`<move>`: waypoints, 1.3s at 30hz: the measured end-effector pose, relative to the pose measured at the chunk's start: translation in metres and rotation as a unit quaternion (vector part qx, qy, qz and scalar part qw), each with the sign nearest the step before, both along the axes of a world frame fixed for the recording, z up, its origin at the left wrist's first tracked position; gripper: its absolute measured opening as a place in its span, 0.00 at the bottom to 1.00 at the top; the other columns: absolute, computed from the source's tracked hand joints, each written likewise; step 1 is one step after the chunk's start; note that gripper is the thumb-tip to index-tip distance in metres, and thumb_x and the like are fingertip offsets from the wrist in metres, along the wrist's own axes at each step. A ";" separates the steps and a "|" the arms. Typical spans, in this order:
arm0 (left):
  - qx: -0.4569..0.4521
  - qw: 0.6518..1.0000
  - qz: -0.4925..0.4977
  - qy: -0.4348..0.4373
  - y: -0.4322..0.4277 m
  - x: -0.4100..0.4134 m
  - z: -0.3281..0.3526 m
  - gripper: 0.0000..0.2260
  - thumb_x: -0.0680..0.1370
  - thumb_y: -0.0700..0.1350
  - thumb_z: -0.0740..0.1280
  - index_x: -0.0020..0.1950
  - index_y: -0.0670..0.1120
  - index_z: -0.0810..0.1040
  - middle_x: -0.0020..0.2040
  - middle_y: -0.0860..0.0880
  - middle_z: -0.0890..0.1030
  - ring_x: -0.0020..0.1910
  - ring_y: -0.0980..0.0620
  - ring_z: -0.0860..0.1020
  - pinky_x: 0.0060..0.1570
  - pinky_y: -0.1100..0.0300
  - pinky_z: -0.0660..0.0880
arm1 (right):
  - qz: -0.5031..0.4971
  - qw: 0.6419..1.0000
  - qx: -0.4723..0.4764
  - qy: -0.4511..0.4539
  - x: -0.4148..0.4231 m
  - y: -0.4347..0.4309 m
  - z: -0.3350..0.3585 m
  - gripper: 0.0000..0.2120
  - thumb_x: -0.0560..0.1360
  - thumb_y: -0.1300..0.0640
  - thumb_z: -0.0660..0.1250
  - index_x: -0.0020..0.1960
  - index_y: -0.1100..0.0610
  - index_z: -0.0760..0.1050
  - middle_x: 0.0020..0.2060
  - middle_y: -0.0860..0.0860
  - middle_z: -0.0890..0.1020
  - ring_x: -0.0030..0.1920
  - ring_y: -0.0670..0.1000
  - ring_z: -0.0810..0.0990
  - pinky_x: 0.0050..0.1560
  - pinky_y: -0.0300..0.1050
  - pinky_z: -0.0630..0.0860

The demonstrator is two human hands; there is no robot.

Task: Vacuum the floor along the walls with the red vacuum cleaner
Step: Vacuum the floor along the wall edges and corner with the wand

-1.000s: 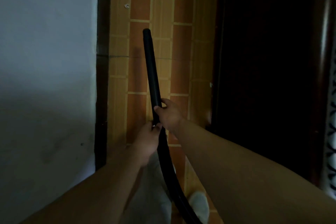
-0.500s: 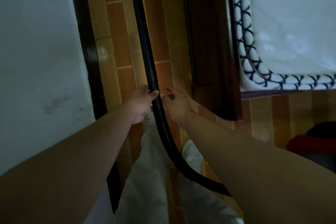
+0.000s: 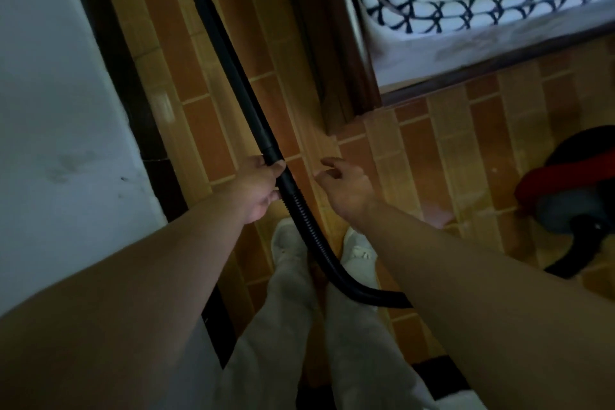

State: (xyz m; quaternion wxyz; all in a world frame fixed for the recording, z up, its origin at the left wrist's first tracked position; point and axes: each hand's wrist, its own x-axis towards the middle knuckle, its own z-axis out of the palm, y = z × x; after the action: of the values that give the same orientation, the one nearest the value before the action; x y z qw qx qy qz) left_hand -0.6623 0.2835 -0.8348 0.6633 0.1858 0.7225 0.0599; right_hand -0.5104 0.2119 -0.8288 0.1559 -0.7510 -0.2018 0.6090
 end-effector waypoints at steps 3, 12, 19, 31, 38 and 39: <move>-0.010 1.000 0.004 -0.007 -0.027 0.013 -0.006 0.09 0.83 0.38 0.65 0.63 0.41 0.73 0.56 0.42 0.80 0.56 0.43 0.81 0.53 0.46 0.82 | -0.005 1.000 -0.007 -0.021 0.014 -0.027 -0.004 0.20 0.80 0.45 0.67 0.70 0.48 0.75 0.61 0.50 0.79 0.61 0.51 0.78 0.63 0.47 0.76; -0.044 0.999 0.029 -0.012 -0.096 0.062 -0.033 0.10 0.83 0.39 0.65 0.64 0.39 0.75 0.63 0.39 0.79 0.59 0.42 0.81 0.51 0.47 0.83 | -0.028 0.996 -0.038 -0.076 0.105 -0.111 -0.024 0.19 0.80 0.47 0.68 0.69 0.51 0.76 0.60 0.52 0.80 0.57 0.54 0.80 0.58 0.49 0.78; -0.047 0.998 0.039 0.000 -0.123 0.100 -0.054 0.15 0.83 0.39 0.64 0.70 0.37 0.71 0.64 0.40 0.77 0.60 0.42 0.79 0.47 0.48 0.80 | -0.056 0.985 -0.060 -0.151 0.223 -0.167 -0.034 0.19 0.82 0.51 0.66 0.71 0.54 0.74 0.60 0.53 0.80 0.53 0.51 0.76 0.54 0.46 0.74; -0.087 0.995 0.049 0.018 -0.201 0.198 -0.064 0.03 0.83 0.37 0.64 0.55 0.39 0.74 0.57 0.42 0.78 0.55 0.43 0.80 0.46 0.46 0.81 | -0.110 0.977 -0.063 -0.170 0.328 -0.232 -0.057 0.20 0.81 0.48 0.67 0.71 0.53 0.74 0.63 0.53 0.79 0.58 0.56 0.78 0.60 0.53 0.77; -0.124 0.990 0.071 -0.017 -0.250 0.270 -0.062 0.14 0.84 0.36 0.62 0.70 0.37 0.70 0.55 0.40 0.77 0.52 0.42 0.79 0.52 0.40 0.79 | -0.136 0.976 -0.059 -0.162 0.371 -0.266 -0.061 0.20 0.82 0.48 0.65 0.72 0.52 0.73 0.62 0.51 0.77 0.54 0.53 0.78 0.50 0.46 0.75; -0.131 0.988 0.074 -0.021 -0.255 0.280 -0.064 0.15 0.84 0.36 0.62 0.70 0.37 0.69 0.55 0.40 0.77 0.52 0.42 0.79 0.54 0.40 0.79 | -0.139 0.974 -0.059 -0.168 0.379 -0.271 -0.062 0.20 0.82 0.48 0.65 0.72 0.52 0.73 0.62 0.51 0.77 0.54 0.53 0.78 0.50 0.46 0.75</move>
State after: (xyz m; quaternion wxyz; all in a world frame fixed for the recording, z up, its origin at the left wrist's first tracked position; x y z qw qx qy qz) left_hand -0.3820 0.0285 -0.8987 0.6903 0.0419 0.7221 0.0180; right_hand -0.1313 -0.0587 -0.8903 0.1578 -0.8712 -0.0825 0.4575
